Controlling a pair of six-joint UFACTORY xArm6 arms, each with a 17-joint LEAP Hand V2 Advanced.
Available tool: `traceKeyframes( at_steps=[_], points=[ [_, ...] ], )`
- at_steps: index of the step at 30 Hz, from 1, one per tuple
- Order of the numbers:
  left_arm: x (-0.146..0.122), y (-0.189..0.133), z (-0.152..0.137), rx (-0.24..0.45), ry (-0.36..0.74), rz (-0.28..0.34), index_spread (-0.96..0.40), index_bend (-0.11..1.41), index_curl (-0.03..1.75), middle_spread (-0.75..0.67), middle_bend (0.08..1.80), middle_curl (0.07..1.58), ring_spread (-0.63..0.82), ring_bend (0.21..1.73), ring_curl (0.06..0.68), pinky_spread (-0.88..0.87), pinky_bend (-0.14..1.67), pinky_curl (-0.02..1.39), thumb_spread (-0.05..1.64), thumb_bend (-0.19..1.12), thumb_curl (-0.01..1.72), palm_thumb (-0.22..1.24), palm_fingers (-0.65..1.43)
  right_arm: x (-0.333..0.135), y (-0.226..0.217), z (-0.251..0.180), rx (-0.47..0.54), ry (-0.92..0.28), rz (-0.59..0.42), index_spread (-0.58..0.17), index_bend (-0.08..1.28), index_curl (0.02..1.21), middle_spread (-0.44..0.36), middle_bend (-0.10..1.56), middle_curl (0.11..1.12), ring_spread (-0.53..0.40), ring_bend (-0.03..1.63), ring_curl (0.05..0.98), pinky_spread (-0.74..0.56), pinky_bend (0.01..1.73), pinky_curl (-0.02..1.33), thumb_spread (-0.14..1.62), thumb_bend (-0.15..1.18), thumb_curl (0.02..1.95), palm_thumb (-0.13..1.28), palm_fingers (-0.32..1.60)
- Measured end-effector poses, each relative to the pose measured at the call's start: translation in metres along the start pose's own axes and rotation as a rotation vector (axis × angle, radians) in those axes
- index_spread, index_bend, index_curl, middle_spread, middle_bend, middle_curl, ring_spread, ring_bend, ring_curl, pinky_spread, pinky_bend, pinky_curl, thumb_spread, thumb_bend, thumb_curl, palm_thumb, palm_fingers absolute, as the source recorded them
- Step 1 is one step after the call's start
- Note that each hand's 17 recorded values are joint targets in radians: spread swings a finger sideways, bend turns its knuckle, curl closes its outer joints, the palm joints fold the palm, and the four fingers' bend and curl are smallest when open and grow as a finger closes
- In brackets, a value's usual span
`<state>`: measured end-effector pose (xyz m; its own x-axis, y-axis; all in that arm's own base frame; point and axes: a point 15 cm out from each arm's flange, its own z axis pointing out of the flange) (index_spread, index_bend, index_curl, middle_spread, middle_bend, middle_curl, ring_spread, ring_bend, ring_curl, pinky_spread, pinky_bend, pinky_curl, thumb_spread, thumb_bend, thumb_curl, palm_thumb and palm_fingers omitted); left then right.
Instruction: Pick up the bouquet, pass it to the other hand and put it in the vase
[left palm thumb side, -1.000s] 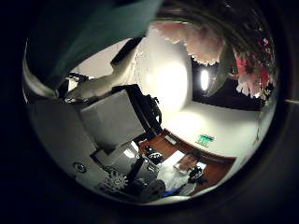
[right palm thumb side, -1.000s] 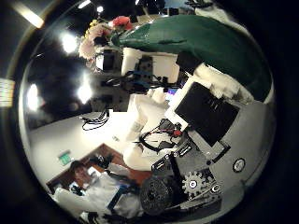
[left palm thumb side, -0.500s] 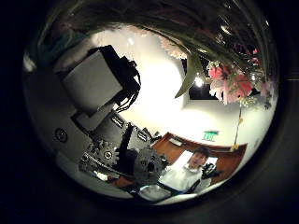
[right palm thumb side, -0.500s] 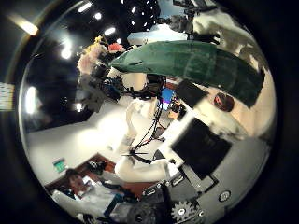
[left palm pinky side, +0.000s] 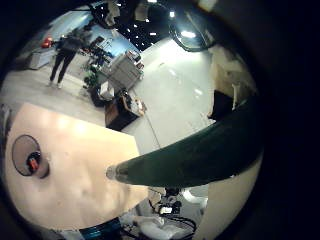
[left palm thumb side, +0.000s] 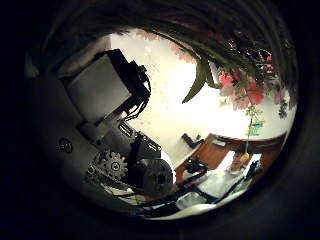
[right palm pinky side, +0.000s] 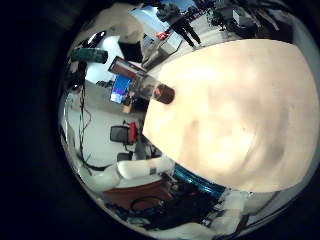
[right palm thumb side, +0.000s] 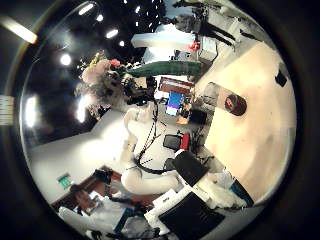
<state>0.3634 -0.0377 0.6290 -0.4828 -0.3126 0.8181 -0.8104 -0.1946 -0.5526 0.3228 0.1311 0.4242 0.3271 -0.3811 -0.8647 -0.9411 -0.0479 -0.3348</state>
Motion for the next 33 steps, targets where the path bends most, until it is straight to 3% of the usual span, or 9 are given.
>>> traceKeyframes(
  at_steps=[8,15,33],
  points=[
    [-0.027,-0.003,-0.026,0.039,-0.081,0.021,-0.55,1.06,0.93,-0.41,1.33,0.82,-0.38,1.51,0.594,-0.61,1.04,1.23,1.12,0.03,0.75,0.9,1.09,0.007,-0.002,0.0,0.007,0.0,0.035,-0.389,0.15,0.34,0.061,0.35,0.32,0.202,0.71,0.258,0.48,0.82,0.45,1.01,-0.03,0.5,0.59,-0.02],
    [-0.057,-0.007,-0.046,0.103,-0.115,0.015,-0.56,1.04,0.95,-0.41,1.33,0.81,-0.38,1.51,0.592,-0.64,1.02,1.28,1.13,0.01,0.78,0.91,1.1,0.001,-0.012,0.003,0.047,-0.068,0.053,-0.377,0.14,0.29,0.081,0.31,0.32,0.206,0.7,0.249,0.48,0.81,0.41,1.02,-0.02,0.48,0.61,-0.01],
    [-0.11,-0.01,-0.075,0.115,-0.178,-0.05,-0.58,1.02,0.98,-0.41,1.34,0.79,-0.38,1.5,0.59,-0.69,0.96,1.35,1.13,-0.01,0.82,0.91,1.11,0.006,-0.021,0.002,0.07,-0.107,0.071,-0.372,0.15,0.25,0.084,0.27,0.33,0.205,0.68,0.236,0.46,0.81,0.35,1.03,-0.02,0.46,0.63,0.02]
  ],
)
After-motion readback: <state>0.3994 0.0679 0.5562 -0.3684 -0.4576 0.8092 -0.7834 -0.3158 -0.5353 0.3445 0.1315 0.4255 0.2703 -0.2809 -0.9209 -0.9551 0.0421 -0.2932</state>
